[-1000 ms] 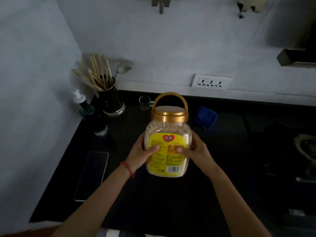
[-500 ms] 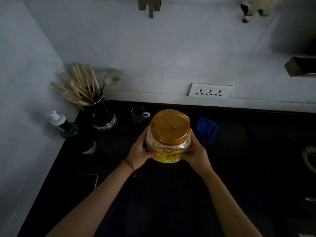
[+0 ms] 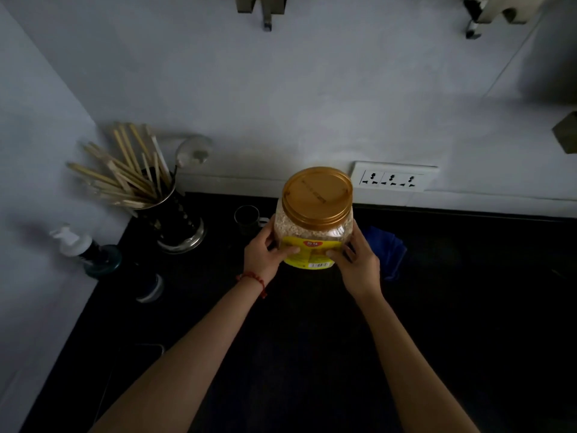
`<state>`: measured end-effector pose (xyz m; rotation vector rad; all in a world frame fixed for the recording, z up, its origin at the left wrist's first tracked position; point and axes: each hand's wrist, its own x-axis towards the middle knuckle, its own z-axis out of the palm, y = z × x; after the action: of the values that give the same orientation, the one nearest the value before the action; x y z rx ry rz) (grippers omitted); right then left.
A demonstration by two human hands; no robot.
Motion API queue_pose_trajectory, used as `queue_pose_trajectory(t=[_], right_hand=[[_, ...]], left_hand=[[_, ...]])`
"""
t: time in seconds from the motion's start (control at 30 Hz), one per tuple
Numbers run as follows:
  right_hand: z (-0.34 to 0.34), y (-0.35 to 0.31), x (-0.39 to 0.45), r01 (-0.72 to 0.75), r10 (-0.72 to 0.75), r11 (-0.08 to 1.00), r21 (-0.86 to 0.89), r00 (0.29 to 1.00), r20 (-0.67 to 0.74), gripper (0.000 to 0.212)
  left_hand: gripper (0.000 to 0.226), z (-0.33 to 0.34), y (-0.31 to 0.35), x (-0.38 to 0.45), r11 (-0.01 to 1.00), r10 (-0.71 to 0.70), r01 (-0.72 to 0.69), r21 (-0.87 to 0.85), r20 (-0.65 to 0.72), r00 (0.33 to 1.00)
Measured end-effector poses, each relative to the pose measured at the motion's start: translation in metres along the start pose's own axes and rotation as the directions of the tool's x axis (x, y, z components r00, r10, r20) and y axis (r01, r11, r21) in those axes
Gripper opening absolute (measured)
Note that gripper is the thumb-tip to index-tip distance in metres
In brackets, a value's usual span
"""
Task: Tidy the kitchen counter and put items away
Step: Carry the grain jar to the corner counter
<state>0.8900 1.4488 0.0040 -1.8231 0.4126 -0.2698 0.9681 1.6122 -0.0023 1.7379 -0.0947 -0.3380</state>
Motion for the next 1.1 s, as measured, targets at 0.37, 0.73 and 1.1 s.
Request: queue_pose_trajectory(t=[0.37,0.73,1.1], right_hand=[[-0.001,-0.006,0.022,-0.040,0.040,0.996,-0.084,0.999,0.008,0.063],[-0.018,-0.003,-0.079,-0.298,0.259,0.930,-0.217,0.947,-0.190,0.046],[-0.047,0.008,-0.291,-0.576,0.477,0.817,-0.018,0.693,-0.540,0.042]], left_hand=[[0.072,0.009,0.010,0.016,0.998,0.009,-0.007,0.069,-0.023,1.000],[0.043,-0.009,-0.008,-0.056,0.902,-0.026,-0.035,0.430,0.136,0.990],[0.037,-0.003,-0.017,-0.160,0.870,-0.177,-0.110,0.480,0.513,0.840]])
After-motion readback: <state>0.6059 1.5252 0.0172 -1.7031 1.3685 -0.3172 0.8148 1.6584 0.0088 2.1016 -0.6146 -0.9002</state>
